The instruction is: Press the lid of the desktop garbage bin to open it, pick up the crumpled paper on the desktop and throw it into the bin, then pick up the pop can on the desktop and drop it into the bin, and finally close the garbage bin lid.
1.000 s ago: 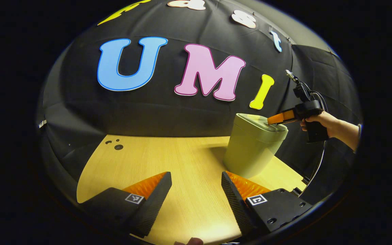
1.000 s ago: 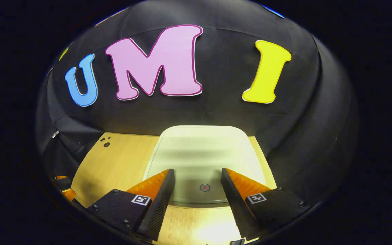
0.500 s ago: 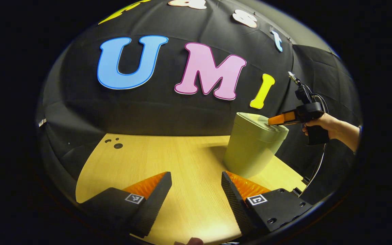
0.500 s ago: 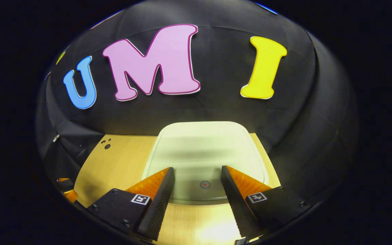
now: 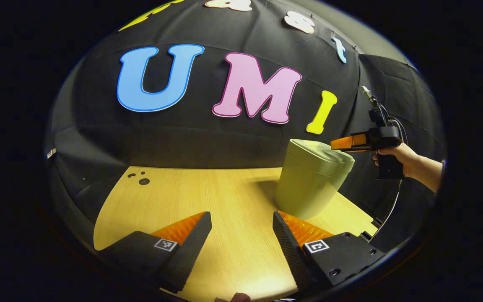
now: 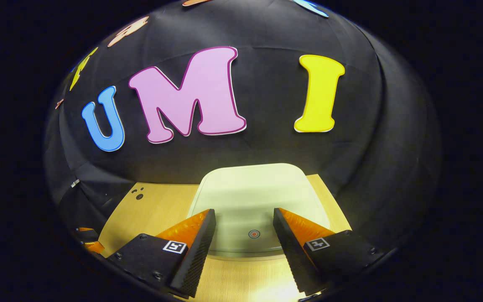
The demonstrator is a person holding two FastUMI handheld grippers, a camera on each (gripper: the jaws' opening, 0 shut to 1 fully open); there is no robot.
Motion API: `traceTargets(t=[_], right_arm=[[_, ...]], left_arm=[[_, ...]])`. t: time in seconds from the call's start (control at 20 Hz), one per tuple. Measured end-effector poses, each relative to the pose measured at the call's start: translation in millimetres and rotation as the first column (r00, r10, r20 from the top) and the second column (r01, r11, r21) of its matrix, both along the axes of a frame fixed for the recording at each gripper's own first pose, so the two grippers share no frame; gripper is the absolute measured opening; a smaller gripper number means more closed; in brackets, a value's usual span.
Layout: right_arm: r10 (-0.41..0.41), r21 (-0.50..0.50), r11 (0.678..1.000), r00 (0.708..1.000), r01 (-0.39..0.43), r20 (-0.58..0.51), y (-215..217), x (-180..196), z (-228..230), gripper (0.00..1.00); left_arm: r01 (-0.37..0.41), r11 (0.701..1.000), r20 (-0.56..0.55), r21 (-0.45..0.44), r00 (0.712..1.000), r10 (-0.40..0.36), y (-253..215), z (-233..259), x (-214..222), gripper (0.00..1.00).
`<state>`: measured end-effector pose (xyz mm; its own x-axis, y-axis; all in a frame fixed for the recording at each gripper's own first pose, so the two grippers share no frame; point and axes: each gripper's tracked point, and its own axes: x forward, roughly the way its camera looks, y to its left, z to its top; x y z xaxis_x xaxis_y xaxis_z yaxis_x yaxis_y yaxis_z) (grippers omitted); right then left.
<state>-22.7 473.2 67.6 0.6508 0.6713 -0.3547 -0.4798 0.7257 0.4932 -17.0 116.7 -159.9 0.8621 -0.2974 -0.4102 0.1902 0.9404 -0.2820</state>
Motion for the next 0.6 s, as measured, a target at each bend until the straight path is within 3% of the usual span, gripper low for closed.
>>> traceTargets(t=[0.6], right_arm=[[0.009,0.068,0.997,0.987,-0.020,0.158,-26,-38,41,0.87]], left_arm=[[-0.022,0.999,0.031,0.032,0.999,0.021,-16,17,4,0.94]])
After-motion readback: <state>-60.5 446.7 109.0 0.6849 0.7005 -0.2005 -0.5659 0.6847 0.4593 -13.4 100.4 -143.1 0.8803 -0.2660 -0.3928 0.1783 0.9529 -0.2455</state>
